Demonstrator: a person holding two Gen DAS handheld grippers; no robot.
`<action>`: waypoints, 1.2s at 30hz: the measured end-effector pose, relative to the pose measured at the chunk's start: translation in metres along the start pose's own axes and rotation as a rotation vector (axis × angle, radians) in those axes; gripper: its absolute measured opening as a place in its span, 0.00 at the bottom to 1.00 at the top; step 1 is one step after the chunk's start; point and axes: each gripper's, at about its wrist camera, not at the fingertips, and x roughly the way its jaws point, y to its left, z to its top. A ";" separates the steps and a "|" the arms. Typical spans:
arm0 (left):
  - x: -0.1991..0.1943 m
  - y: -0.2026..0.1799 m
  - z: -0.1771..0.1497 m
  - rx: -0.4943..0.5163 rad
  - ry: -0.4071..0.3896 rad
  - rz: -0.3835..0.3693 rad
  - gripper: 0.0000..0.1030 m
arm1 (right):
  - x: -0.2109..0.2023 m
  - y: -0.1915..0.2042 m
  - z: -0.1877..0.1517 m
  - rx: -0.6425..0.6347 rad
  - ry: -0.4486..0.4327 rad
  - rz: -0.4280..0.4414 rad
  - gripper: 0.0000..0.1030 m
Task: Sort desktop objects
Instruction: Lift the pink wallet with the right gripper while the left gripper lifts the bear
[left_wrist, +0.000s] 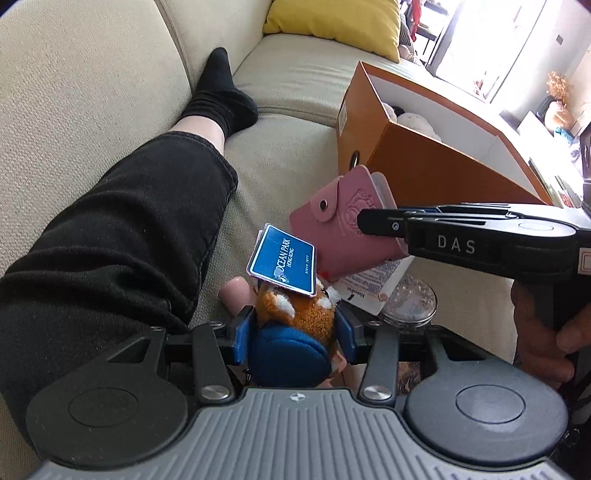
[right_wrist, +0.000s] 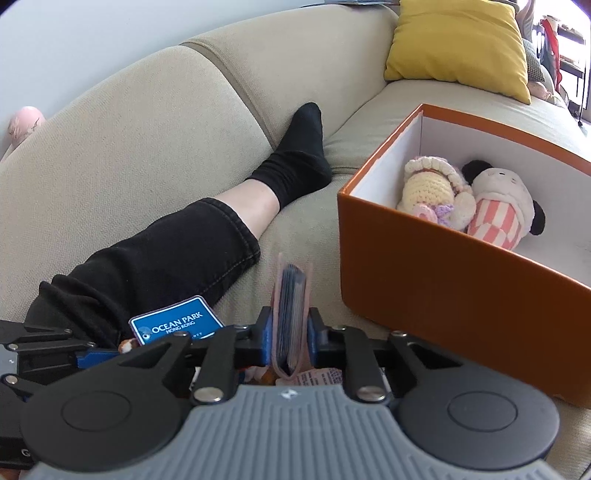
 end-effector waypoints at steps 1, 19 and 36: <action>0.001 0.001 -0.002 -0.003 0.013 -0.004 0.53 | -0.001 0.000 -0.001 -0.002 -0.003 0.004 0.18; 0.013 0.021 0.039 0.042 0.149 -0.060 0.67 | -0.078 -0.029 -0.005 0.025 -0.157 0.049 0.17; 0.040 -0.009 0.026 0.022 0.198 -0.091 0.57 | -0.102 -0.066 -0.025 0.096 -0.175 0.022 0.17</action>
